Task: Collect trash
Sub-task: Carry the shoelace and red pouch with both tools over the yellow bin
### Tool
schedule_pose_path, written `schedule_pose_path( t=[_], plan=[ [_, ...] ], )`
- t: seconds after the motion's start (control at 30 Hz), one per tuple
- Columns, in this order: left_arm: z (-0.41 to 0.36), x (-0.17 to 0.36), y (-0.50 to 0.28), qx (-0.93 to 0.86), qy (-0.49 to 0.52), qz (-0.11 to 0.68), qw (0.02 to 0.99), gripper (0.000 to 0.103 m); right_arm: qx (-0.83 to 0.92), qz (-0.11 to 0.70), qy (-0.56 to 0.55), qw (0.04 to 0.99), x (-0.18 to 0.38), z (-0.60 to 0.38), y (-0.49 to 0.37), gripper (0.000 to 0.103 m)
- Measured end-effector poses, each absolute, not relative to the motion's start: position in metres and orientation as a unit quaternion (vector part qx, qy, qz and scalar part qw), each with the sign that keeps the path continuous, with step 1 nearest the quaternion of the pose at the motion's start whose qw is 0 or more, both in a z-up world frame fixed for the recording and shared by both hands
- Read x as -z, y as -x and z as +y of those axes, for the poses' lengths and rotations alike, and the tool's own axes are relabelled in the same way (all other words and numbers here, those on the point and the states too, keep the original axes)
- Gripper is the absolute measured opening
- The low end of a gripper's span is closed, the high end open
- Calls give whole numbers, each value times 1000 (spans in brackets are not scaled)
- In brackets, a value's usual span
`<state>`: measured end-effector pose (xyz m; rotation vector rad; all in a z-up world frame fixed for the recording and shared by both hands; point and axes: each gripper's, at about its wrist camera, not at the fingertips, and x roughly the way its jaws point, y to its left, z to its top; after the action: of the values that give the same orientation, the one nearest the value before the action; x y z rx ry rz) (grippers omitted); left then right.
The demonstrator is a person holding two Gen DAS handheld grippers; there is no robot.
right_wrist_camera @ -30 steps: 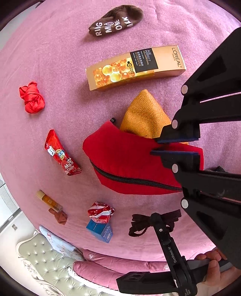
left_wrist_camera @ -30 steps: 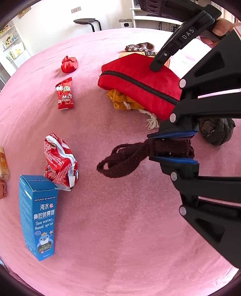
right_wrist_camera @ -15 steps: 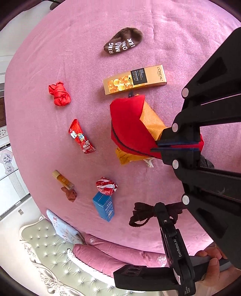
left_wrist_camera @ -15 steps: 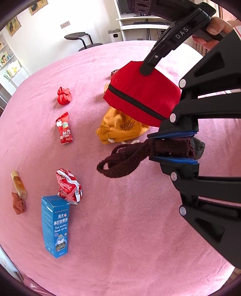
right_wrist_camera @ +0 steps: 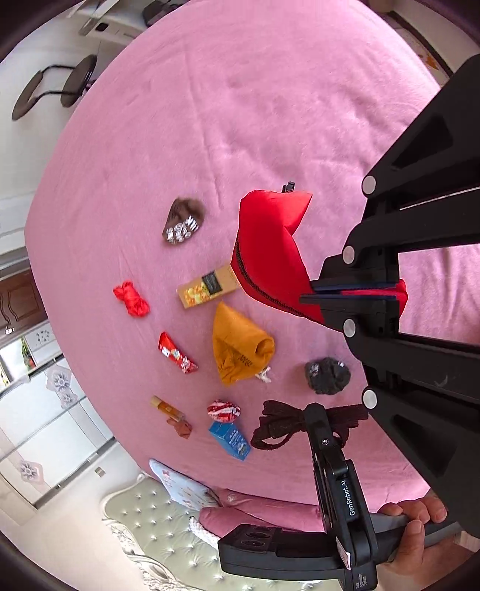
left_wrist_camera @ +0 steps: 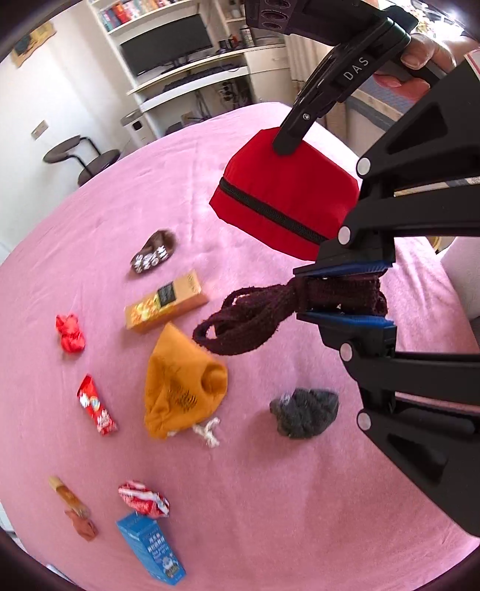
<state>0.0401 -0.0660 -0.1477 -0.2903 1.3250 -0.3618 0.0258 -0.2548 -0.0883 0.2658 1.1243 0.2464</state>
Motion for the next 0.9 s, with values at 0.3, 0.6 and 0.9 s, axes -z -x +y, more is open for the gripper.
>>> schedule_pose_path(
  t=[0.3, 0.6, 0.9],
  plan=[
    [-204, 158, -3, 270, 58, 637, 720, 18, -10, 535, -180, 826, 91, -374, 75, 2],
    [-351, 195, 69, 339, -9, 673, 657, 18, 71, 558, -223, 796, 116, -483, 183, 2],
    [-463, 254, 147, 391, -101, 706, 582, 18, 109, 606, -219, 757, 170, -544, 272, 2]
  ],
)
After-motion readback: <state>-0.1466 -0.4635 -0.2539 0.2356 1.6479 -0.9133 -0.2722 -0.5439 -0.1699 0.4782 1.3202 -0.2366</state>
